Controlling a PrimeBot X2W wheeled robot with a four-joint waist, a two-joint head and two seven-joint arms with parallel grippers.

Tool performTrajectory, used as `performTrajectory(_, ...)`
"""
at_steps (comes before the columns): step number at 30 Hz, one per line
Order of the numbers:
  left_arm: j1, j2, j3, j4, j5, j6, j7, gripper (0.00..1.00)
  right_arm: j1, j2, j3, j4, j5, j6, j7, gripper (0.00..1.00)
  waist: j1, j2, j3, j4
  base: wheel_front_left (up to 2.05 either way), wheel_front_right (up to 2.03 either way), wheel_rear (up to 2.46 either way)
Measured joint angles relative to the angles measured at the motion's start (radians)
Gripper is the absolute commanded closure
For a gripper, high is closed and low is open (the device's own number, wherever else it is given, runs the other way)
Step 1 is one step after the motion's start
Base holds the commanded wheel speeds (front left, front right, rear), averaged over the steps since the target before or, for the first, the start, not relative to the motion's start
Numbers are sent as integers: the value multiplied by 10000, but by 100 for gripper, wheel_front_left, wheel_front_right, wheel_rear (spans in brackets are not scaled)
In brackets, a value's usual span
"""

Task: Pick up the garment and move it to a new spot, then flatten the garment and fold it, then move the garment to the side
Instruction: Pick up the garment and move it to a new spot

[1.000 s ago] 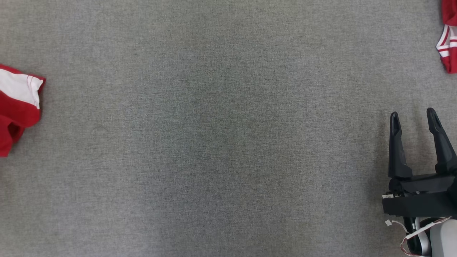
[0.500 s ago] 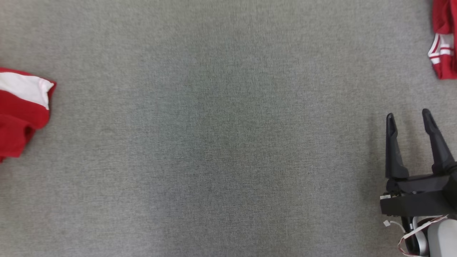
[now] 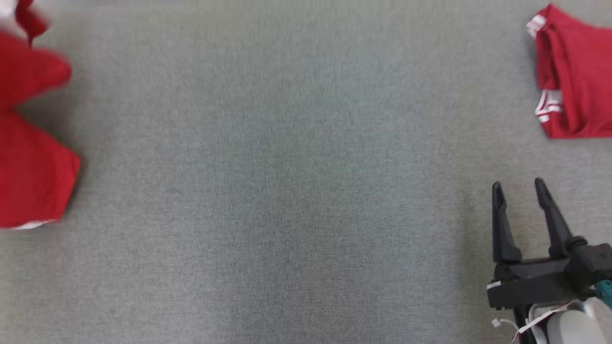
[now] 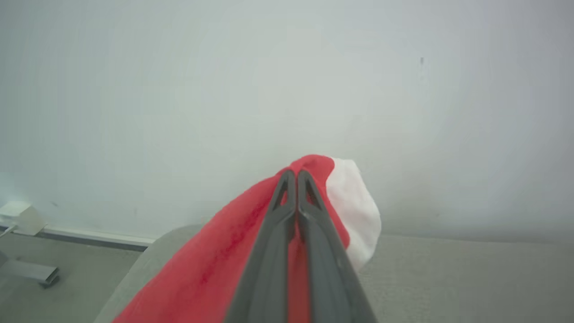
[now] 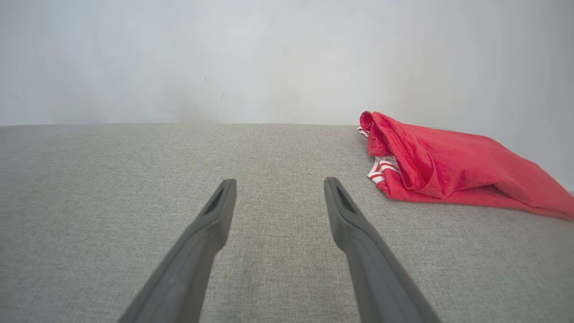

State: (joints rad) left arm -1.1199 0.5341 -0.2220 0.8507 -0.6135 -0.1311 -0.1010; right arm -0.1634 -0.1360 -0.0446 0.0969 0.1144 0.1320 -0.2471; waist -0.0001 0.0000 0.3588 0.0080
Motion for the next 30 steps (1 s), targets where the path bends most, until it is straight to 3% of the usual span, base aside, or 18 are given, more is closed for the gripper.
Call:
performTrajectory(9, -416, -105, -1072, -2844, -144, 0, 899, 100, 198, 374, 38, 577, 247, 0, -130, 0, 0, 0, -929, -496, 0, 0, 0)
performTrajectory(18, -222, -1099, -2006, -5288, -322, 96, 1918, 100, 436, 660, -19, 646, 393, 0, -148, 0, 0, 0, -1262, -1672, 0, 0, 0)
performTrajectory(24, 924, -1852, -2686, -6324, -416, 408, 2046, 100, 491, 740, -12, 642, 454, 0, -150, 0, 1, 0, -1361, -2321, 0, 0, 0)
performTrajectory(30, 3102, -2372, -3417, -6945, -397, 928, 1632, 100, 585, 784, -13, 662, 476, 0, -167, 0, 1, 0, -1412, -2561, 0, 0, 0)
